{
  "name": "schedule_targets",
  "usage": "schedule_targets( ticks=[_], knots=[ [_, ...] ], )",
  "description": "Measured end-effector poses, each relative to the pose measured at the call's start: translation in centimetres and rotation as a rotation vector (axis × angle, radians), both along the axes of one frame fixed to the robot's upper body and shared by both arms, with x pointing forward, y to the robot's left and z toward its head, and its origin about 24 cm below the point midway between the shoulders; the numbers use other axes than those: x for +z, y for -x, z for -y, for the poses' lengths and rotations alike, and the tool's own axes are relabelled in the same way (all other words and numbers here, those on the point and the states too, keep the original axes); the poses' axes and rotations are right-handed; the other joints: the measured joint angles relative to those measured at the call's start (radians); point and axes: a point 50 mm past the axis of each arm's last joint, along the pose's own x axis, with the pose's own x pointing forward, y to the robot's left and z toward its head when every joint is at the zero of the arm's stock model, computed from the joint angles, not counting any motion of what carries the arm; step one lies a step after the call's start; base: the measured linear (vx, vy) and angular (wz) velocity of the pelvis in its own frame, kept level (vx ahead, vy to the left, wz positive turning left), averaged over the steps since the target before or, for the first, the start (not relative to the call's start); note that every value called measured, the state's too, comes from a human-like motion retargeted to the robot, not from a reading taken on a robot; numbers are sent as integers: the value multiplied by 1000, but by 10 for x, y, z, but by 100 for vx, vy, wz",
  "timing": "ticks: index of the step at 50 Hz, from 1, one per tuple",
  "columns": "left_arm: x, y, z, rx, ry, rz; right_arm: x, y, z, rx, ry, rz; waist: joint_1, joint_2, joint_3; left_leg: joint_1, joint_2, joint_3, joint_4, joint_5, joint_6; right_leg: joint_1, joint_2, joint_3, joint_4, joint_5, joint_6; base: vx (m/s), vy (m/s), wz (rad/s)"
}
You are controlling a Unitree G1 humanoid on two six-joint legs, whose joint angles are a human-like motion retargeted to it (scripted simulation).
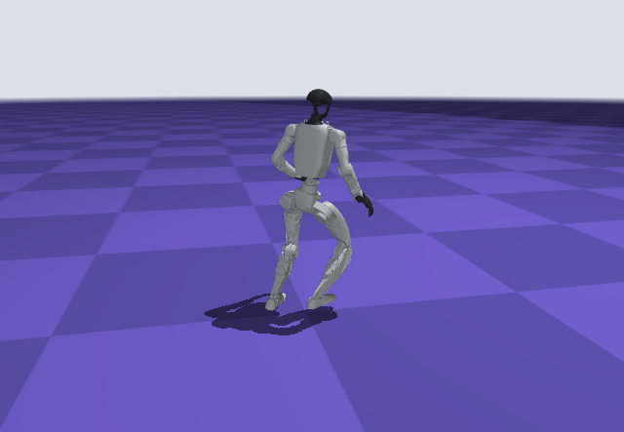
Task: Run
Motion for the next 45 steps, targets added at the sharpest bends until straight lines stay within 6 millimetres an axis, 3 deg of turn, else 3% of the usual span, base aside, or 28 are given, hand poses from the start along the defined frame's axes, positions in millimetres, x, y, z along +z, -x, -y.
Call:
schedule_targets(
  ticks=[2, 4, 7, 9, 13, 17, 19, 23, 26, 27, 28, 30, 34, 40, 45],
  knots=[
    [9, -4, 0, -12, 11, 36, -15, 15, -10, 7, -37, -74, -33, 28, -112, -157, 92, -8, 152, 4, -36, -56, 56, -50, -2, 11, 1, 30, -4, 81],
    [18, -6, 4, -40, 31, 76, -30, 38, -17, 16, -73, -171, -32, 78, -178, -226, 174, -26, 226, 42, -80, -41, 131, -98, -62, 96, 15, 32, -4, -1],
    [33, -12, 16, -108, 67, 156, -47, 76, -23, 18, -132, -315, -13, 136, -212, -257, 264, -26, 257, 137, -133, -2, 231, -121, -158, 249, 45, 18, -3, -20],
    [44, -16, 25, -161, 92, 210, -54, 99, -26, 23, -163, -397, -8, 151, -220, -274, 284, -23, 279, 168, -146, 10, 261, -122, -177, 292, 55, 4, -2, 2],
    [62, -24, 39, -260, 113, 295, -60, 132, -27, 23, -201, -497, -9, 163, -224, -309, 312, -13, 382, 132, -125, 15, 294, -119, -145, 263, 43, -3, -6, 18],
    [81, -36, 47, -304, 113, 369, -59, 143, -19, 21, -212, -546, -15, 160, -225, -355, 360, -15, 532, 11, -60, -3, 314, -102, -81, 109, -6, -9, -9, 21],
    [90, -43, 46, -286, 107, 409, -59, 140, -14, 35, -202, -561, -19, 147, -223, -417, 381, -27, 586, 0, -14, -49, 303, -103, -51, 15, -56, -26, -14, 14],
    [93, -51, 34, -163, 94, 432, -57, 122, -7, 62, -154, -549, 2, 149, -239, -562, 475, -37, 680, 0, 58, -184, 320, -125, -43, 0, -129, -23, -12, -33],
    [78, -49, 28, -30, 133, 373, -52, 92, -3, 41, -106, -454, -11, 171, -355, -767, 511, -52, 696, 0, 72, -362, 322, -155, -25, 0, -146, 1, -3, -5],
    [71, -47, 25, 6, 143, 341, -49, 82, 1, 25, -87, -414, -16, 177, -381, -808, 503, -63, 698, 0, 69, -388, 314, -157, -16, 0, -141, 4, 6, 18],
    [64, -45, 19, 38, 147, 305, -42, 72, 10, 9, -64, -368, -14, 182, -367, -805, 486, -80, 700, 0, 60, -365, 307, -152, -5, 0, -130, 5, 9, 9],
    [50, -40, 13, 77, 186, 239, -28, 48, 19, -20, -46, -250, -21, 189, -272, -690, 436, -90, 637, 0, 24, -226, 287, -146, -24, 0, -98, 15, 13, 1],
    [20, -17, 4, 99, 199, 88, -5, 21, 20, -36, -45, -69, -27, 146, -229, -549, 297, -82, 486, 0, -33, -72, 212, -117, -64, 76, 2, 27, 17, -14],
    [-12, 14, -7, 107, 165, -74, 19, -10, 15, 43, -29, 74, 34, 151, -224, -461, 221, -115, 316, 46, -98, -6, 204, -101, -154, 260, 93, 15, 16, -70],
    [-27, 27, -7, 91, 149, -150, 24, -25, 11, 137, 21, 80, 46, 137, -237, -429, 144, -153, 225, 63, -100, -24, 158, -109, -140, 227, 99, 3, 10, -34]
  ],
)
